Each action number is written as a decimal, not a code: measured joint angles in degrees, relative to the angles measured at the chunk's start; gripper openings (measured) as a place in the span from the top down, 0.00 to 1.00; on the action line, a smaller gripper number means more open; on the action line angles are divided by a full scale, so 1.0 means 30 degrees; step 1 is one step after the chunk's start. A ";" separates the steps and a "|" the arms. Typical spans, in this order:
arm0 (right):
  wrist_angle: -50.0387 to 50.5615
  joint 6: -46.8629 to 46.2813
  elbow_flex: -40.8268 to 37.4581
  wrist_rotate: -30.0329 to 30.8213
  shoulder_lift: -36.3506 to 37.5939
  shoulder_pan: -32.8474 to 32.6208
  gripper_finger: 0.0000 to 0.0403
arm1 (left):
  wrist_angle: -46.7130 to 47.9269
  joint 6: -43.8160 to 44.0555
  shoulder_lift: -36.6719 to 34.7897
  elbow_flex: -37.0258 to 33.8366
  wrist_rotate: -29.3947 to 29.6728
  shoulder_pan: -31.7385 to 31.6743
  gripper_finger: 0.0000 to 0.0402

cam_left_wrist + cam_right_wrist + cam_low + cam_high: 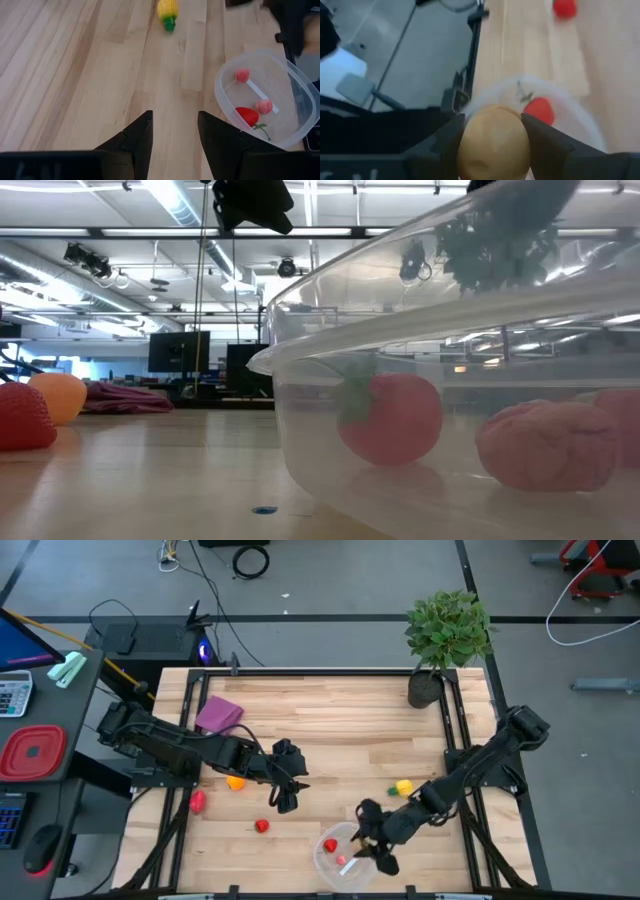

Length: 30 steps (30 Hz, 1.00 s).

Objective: Pick and placing Produce into tupperware
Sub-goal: Put the potato into the transparent bin

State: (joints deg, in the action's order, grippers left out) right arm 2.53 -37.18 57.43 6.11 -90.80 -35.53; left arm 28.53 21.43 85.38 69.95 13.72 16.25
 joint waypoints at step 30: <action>-0.2443 0.1439 -0.0029 -0.1923 -0.5341 0.0000 0.48 | -0.0160 0.0000 0.0000 0.0000 0.0000 0.0000 0.60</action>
State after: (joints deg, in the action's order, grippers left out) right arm -4.80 -32.86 57.34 0.34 -106.83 -35.53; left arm 28.05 21.43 85.38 69.95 13.72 16.25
